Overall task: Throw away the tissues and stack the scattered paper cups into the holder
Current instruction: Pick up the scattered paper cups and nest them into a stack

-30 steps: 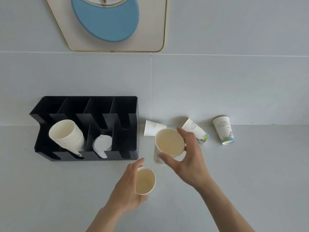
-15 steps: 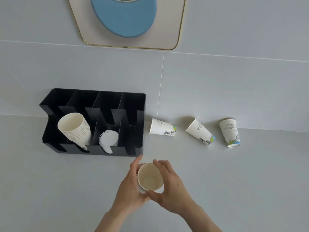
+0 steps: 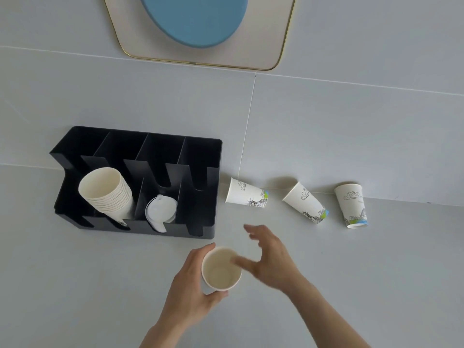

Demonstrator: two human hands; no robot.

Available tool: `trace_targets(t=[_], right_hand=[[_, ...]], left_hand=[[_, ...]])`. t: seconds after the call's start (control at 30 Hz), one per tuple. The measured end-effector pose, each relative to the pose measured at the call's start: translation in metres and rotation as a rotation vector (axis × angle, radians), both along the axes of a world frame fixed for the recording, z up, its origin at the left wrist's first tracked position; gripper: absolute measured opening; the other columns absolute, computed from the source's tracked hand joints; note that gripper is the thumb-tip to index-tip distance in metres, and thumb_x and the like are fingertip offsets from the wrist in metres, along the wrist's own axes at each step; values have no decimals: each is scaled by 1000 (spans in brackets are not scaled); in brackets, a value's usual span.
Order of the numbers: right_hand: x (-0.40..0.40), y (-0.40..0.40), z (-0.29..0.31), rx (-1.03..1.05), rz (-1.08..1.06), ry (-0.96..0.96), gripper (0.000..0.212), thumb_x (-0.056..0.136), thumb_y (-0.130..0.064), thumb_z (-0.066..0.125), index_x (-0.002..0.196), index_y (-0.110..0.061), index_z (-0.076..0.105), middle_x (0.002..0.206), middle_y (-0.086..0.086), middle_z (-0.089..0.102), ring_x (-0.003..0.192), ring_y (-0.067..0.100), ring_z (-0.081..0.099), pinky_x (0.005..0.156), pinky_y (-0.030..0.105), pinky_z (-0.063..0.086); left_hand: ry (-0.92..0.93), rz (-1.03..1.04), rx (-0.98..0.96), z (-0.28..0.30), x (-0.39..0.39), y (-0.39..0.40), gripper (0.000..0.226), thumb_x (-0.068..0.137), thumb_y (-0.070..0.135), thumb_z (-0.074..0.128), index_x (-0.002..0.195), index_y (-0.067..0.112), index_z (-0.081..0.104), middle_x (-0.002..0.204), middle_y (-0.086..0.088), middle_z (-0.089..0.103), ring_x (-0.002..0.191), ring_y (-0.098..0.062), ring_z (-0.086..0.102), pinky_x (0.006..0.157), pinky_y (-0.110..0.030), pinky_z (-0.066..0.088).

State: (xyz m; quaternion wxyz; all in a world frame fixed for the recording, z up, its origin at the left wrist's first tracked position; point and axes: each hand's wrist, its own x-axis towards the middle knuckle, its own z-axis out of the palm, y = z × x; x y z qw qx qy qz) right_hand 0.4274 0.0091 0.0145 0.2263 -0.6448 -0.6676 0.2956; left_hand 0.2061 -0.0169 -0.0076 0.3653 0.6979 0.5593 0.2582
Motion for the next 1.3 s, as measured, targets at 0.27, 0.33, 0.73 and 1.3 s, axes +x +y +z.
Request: trace_targets(t=[0.27,0.33,0.73,1.3], right_hand=[[18,118,-6,36,-28,-388,76,85,-34,78,148,-11,41,149,6,47,135,30,44,107,41,39],[14,139,-10,15,-3,-442,82,85,-33,79,151,-11,35,157,6,37,144,28,32,115,39,30],[-6,148,-41,22,1,-633,54,78,-31,82,121,-17,53,116,4,51,103,26,54,86,35,46],[-12,16,72,146,-174,462,88,71,-20,91,141,-27,39,125,-16,59,115,12,60,90,26,54]], left_hand=[[5,7,28,0,1,12,89,62,46,86,135,49,35,134,30,44,120,6,49,85,-12,43],[9,9,31,-1,2,12,90,63,47,84,136,49,33,136,31,41,120,9,47,84,-9,42],[20,-3,12,-4,2,16,91,63,53,82,136,52,27,134,34,39,120,9,46,86,-2,39],[-8,9,-3,0,1,16,87,62,43,85,127,59,29,128,32,45,114,10,50,82,-11,42]])
